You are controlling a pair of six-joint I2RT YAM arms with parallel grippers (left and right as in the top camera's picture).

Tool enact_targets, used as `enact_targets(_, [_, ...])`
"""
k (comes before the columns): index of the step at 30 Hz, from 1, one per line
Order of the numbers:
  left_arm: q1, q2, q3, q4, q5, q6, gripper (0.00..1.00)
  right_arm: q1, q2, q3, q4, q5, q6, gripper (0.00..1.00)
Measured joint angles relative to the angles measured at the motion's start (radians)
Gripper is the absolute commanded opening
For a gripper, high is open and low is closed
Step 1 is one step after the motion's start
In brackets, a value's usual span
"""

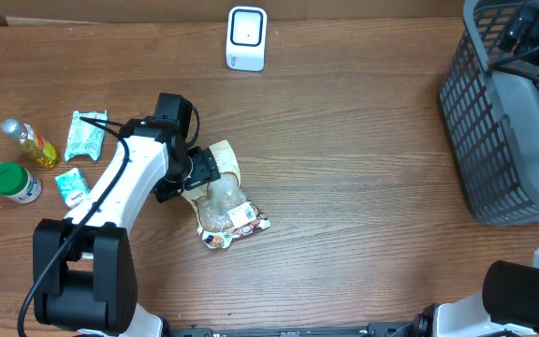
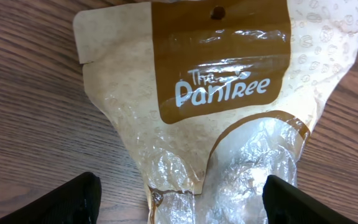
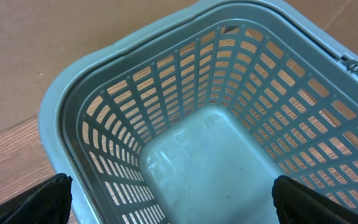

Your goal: Scan the item barcode

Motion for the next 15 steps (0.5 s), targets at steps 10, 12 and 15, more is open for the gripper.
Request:
enact_targets(10, [0.000,0.000,0.000,0.006,0.003,0.008,0.83,0.000,0.000,0.000,0.000,0.000,0.000,1.00])
enact_targets(12, [0.000,0.000,0.000,0.008,0.003,0.006,0.75,0.000,0.000,0.000,0.000,0.000,0.000,1.00])
enact_targets(15, [0.000,0.000,0.000,0.008,0.003,0.014,0.66,0.000,0.000,0.000,0.000,0.000,0.000,1.00])
